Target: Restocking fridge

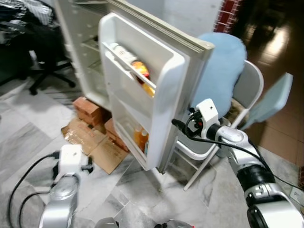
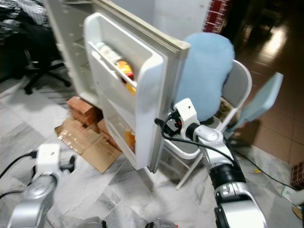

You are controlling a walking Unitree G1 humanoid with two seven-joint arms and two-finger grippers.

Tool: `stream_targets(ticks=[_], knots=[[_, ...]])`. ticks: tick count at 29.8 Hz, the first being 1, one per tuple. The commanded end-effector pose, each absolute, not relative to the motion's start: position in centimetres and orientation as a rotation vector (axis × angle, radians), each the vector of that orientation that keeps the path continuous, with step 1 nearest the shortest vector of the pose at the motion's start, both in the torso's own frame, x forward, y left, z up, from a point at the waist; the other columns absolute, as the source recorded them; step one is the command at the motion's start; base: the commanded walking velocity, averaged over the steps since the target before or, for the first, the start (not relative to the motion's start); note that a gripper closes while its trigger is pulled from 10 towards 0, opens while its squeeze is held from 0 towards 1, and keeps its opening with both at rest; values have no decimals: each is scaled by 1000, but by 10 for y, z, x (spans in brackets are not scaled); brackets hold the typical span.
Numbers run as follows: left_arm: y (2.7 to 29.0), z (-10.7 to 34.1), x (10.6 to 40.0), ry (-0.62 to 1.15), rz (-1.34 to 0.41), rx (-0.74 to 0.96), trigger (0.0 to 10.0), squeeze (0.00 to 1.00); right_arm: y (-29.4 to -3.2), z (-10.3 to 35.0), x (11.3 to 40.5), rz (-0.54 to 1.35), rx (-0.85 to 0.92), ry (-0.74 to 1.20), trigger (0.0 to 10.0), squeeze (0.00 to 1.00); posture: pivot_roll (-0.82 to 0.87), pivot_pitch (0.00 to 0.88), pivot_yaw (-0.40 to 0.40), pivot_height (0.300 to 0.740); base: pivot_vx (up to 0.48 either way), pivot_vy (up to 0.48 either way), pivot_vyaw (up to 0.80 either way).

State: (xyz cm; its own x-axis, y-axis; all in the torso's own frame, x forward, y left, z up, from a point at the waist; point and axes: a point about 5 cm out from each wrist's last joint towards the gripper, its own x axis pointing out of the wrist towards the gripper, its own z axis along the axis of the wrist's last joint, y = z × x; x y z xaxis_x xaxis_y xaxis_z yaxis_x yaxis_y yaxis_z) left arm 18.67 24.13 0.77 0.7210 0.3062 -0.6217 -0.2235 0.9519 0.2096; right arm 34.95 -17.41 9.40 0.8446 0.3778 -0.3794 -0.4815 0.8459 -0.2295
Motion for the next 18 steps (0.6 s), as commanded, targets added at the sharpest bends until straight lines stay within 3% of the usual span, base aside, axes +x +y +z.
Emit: stream_targets(ticks=[1,6,8,10,12,13,14,16,18], knots=[[250,-12,168,784,327,73,10000,0,-174,124,370,288,-339,206,10000,0,151,0,-65,740,0,0,0],[254,-28,150,839,365,29,10000,0,-159,156,387,167,-224,58,10000,0,160,0,-71,740,0,0,0],[257,-35,144,855,374,26,10000,0,-143,176,395,160,-84,-23,10000,0,165,0,-72,740,0,0,0],[260,-43,137,885,399,25,10000,0,-112,194,399,277,123,-74,10000,0,180,0,-81,740,0,0,0],[262,-46,135,890,406,21,10000,0,-102,199,399,324,176,-84,10000,0,180,0,-81,740,0,0,0],[267,-53,130,911,431,19,10000,0,-68,211,387,624,325,-112,10000,0,178,0,-88,740,0,0,0],[269,-55,128,919,438,22,10000,0,-58,212,374,791,338,-117,10000,0,174,0,-88,740,0,0,0],[272,-58,127,926,443,27,10000,0,-51,204,351,1008,309,-89,10000,0,167,0,-88,740,0,0,0],[273,-59,127,927,440,31,10000,0,-54,196,342,1063,283,-60,10000,0,166,0,-88,740,0,0,0]])
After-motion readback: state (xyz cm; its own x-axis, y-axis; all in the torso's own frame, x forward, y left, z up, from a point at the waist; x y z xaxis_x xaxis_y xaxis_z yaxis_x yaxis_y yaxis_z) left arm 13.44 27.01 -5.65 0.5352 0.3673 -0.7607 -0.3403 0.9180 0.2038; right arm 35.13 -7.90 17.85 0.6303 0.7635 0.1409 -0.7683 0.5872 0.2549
